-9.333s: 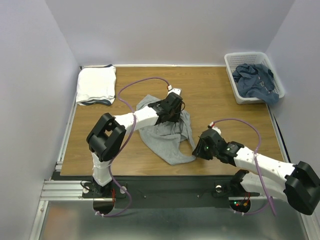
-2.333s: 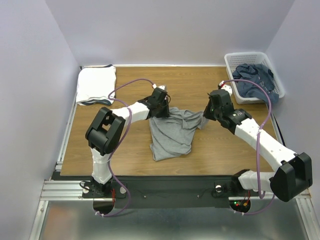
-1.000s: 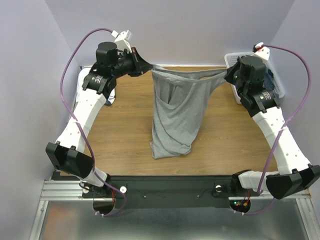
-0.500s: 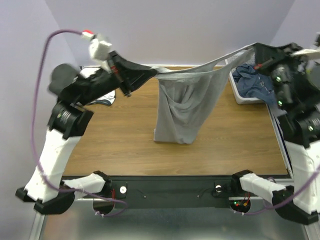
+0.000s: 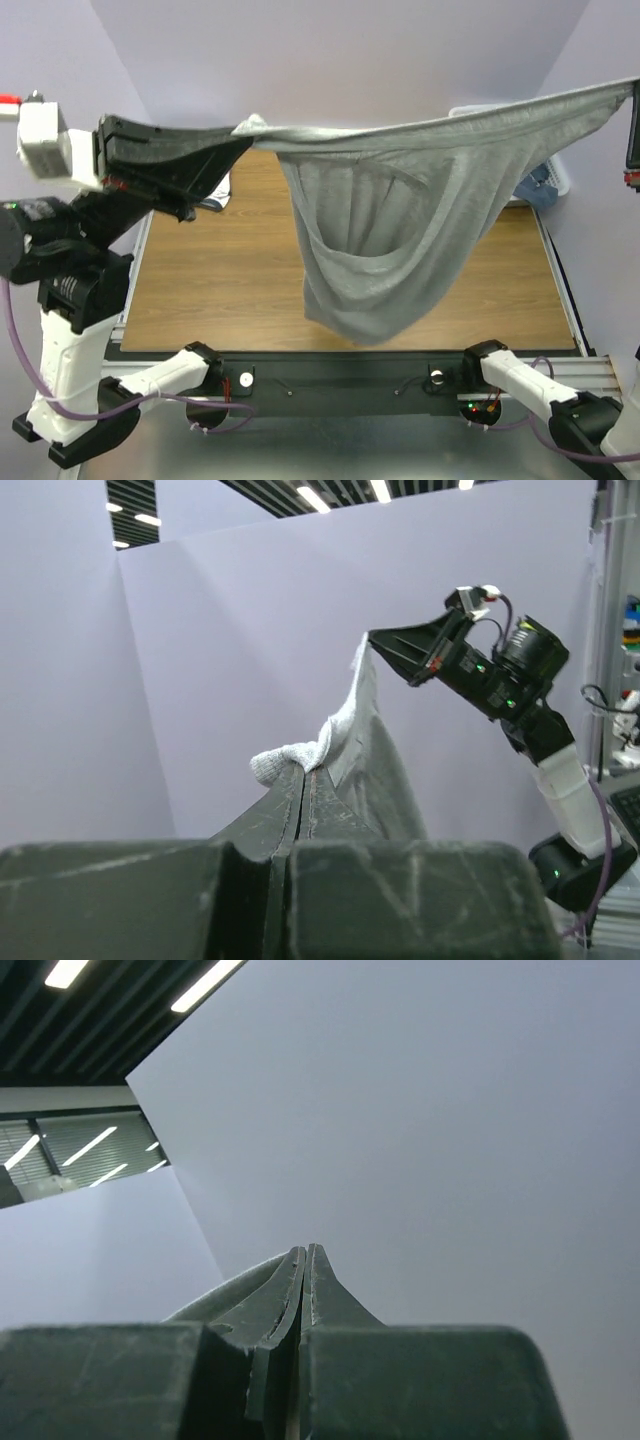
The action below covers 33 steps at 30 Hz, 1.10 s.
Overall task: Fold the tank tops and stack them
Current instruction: Flatten the tank top out
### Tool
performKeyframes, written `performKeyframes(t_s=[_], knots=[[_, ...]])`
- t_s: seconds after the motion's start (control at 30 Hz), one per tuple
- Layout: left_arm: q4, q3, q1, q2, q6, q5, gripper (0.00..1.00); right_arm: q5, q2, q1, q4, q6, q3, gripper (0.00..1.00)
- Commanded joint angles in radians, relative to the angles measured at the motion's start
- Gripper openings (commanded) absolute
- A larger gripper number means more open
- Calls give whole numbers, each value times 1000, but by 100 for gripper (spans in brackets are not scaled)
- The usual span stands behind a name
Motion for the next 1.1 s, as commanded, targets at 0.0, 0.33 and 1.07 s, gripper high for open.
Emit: performKeyframes(t_s=[0.0, 0.33, 1.07], knots=[[-24, 85, 0, 80, 21, -163, 0, 68, 114, -11, 28, -47, 41, 1], [57, -206, 248, 429, -112, -250, 0, 126, 490, -9, 60, -53, -162, 1], [-355, -170, 191, 685, -45, -821, 70, 119, 1009, -34, -17, -4, -91, 79]])
